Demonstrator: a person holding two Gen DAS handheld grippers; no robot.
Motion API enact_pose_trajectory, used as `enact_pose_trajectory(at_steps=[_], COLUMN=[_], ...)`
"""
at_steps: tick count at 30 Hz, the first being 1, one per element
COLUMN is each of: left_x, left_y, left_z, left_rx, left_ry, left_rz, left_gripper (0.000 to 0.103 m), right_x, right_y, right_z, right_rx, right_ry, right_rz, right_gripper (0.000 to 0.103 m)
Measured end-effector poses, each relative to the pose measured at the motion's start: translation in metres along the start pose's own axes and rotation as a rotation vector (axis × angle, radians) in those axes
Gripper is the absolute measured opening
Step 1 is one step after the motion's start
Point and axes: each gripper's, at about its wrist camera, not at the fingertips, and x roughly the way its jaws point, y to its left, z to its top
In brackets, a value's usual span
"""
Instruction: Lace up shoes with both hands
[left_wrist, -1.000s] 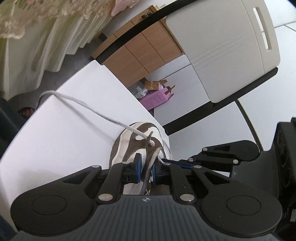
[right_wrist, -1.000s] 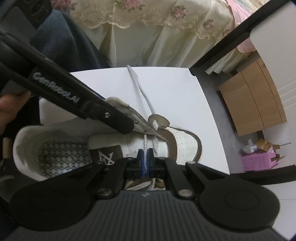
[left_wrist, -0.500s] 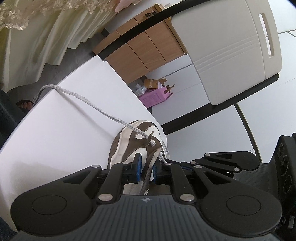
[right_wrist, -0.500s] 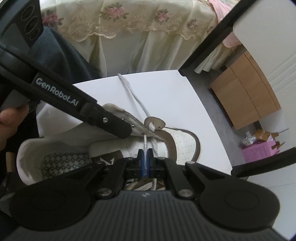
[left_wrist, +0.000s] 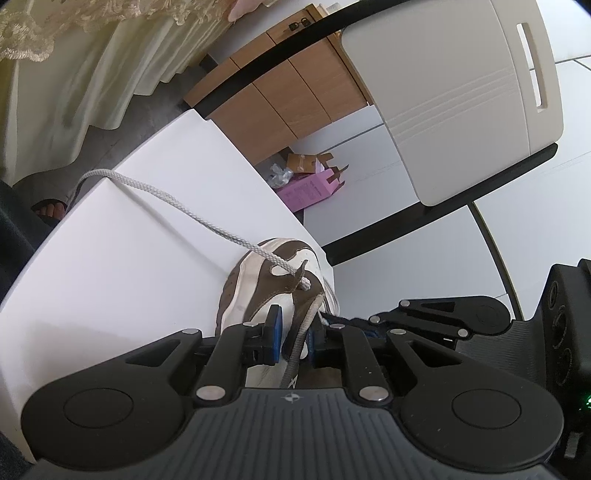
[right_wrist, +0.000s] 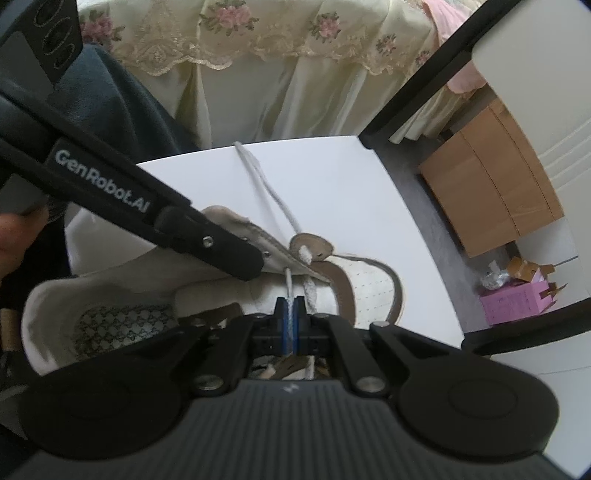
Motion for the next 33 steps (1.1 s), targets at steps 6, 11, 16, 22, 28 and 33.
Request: enact_pose_trajectory(at_steps=[6, 11, 16, 22, 28, 33], left_x=[0.001, 0.002, 0.004, 0.004, 0.005, 0.005], left_y=[-0.001, -0.005, -0.003, -0.005, -0.005, -0.008], left_z=[0.001, 0.0, -0.001, -0.001, -0.001, -0.001], left_rx=[0.019, 0.055, 0.051, 0.065, 0.065, 0.082], left_ry=[0.015, 0.016, 0.029, 0.031, 0.034, 0.036], left_rz=[0.015, 0.035, 0.059, 0.066, 0.068, 0.075], left_gripper=[0.027, 0.031, 0.04, 0.04, 0.04, 0.04], right_x=[-0.001, -0.005, -0.003, -0.003, -0.001, 0.006], right_y=[0.0, 0.005, 0.002, -0.011, -0.005, -0.009], right_z=[0.0, 0.002, 0.005, 0.004, 0.004, 0.002], right_rx=[0.028, 0.026, 0.054, 0.12, 0.092, 0.138], right_ry=[-0.015, -0.029, -0.022, -0.034, -0.034, -0.033], right_rz=[0.025, 0.043, 0.012, 0.028, 0.051, 0.048], right_gripper=[0.003, 0.003, 0.003, 0.003, 0.003, 0.003])
